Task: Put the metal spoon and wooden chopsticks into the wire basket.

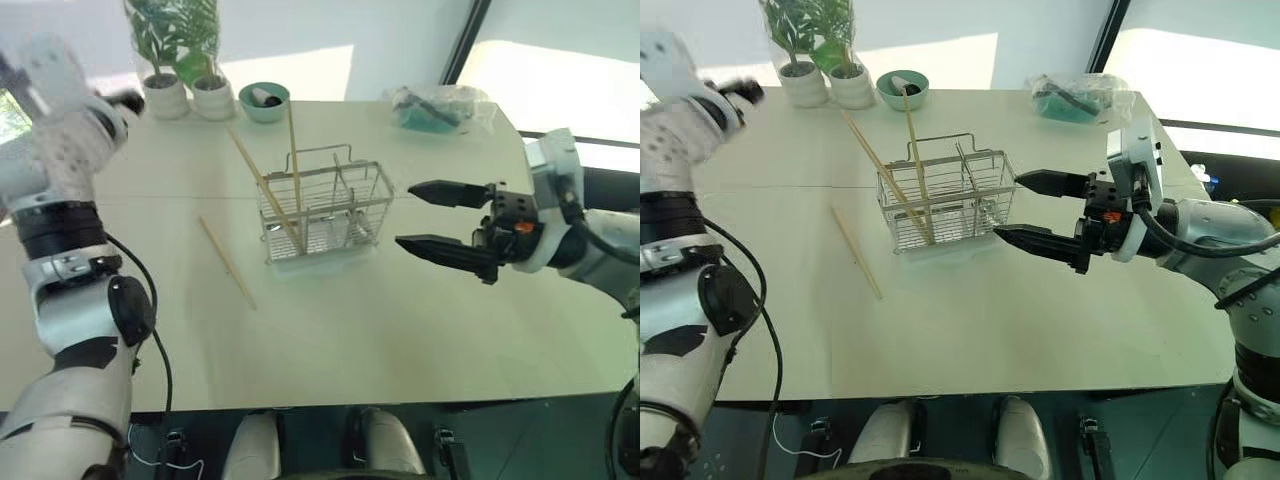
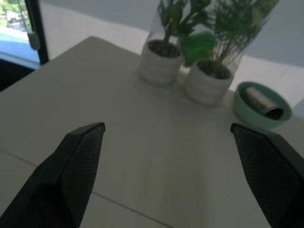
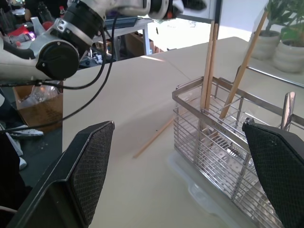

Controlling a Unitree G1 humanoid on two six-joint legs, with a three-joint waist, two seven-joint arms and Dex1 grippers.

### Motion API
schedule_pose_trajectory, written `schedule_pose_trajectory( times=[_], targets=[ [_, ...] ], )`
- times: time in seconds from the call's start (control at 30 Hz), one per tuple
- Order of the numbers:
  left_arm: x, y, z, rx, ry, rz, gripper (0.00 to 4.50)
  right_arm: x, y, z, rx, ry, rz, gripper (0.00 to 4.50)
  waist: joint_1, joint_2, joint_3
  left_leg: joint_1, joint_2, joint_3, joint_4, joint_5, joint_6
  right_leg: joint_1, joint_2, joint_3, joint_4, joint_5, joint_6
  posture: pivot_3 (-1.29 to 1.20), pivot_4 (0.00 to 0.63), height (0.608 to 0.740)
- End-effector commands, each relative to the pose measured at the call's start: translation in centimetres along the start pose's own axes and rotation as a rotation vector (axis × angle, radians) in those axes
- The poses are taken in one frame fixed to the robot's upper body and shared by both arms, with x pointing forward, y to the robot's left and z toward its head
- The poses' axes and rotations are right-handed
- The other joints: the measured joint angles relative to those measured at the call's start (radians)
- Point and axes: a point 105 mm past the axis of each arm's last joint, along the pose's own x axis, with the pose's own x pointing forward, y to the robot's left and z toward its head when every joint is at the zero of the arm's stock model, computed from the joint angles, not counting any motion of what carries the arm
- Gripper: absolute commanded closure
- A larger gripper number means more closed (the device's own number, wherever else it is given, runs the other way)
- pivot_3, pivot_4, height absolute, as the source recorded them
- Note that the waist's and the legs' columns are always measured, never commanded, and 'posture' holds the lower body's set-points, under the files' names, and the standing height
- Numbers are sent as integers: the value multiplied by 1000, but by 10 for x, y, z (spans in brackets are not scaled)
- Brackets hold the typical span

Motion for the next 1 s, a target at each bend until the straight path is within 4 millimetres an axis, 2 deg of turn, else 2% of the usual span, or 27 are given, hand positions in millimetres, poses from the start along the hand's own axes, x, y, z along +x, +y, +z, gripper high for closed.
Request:
schedule_pose_trajectory(
  times=[0.03, 0.1, 0.23, 0.53, 0.67, 0.77, 0.87, 0.97, 1.0],
  targets=[
    [1, -15, -56, 34, 218, -8, 11, 3, 1, 9, -42, -22, 18, 0, 1, 1, -1, -1, 0, 0, 0, 0, 0, 0, 0, 0, 1, 0, 0, 0, 150, 717],
    [2, -19, -86, 34, 324, 1, 11, 4, 2, 9, -43, -24, 23, 0, 0, 1, 0, 0, -1, 0, 0, 0, 0, 0, -1, 0, 1, 0, 0, 0, 150, 717],
    [0, -21, -113, 33, 441, 31, 11, 4, 3, 8, -40, -23, 18, 0, -6, -3, 2, -3, 0, 0, 0, 0, 0, -4, 0, 0, 1, 0, 0, 0, 150, 717],
    [3, -24, -132, 51, 519, 52, 11, 0, 6, 5, -33, -23, -12, 0, 0, -3, 1, -3, 0, 0, 1, 1, -1, -4, 0, 0, 0, 0, 0, 0, 150, 717],
    [5, -22, -152, 67, 600, 54, 11, -1, 7, 6, -32, -33, -22, 0, 0, 0, 0, -2, 0, 0, 1, 1, -1, -3, -1, 0, 1, 0, 0, 0, 150, 717],
    [7, -14, -171, 95, 664, 78, 11, -2, 7, 7, -31, -40, -26, 0, -1, 7, -4, 0, 0, 0, 1, 1, -1, -2, -1, -1, 1, 0, 0, 0, 150, 717],
    [10, -11, -174, 93, 658, 95, 11, -3, 7, 7, -32, -41, -34, 0, -1, 10, -6, 6, 0, 1, -1, 0, -1, 3, -1, 0, 0, 0, -1, 0, 150, 717],
    [13, -15, -168, 69, 637, 85, 886, -4, 8, 8, -32, -41, -39, 0, -2, 14, -9, 9, 0, 1, -2, 0, -1, 5, -1, 0, 0, -2, -2, 0, 150, 717],
    [13, -16, -168, 64, 638, 82, 1361, -5, 8, 8, -32, -40, -39, 0, -2, 15, -9, 9, 0, 1, -2, 0, -1, 5, -1, 0, 0, -3, -2, 0, 150, 717]
  ],
)
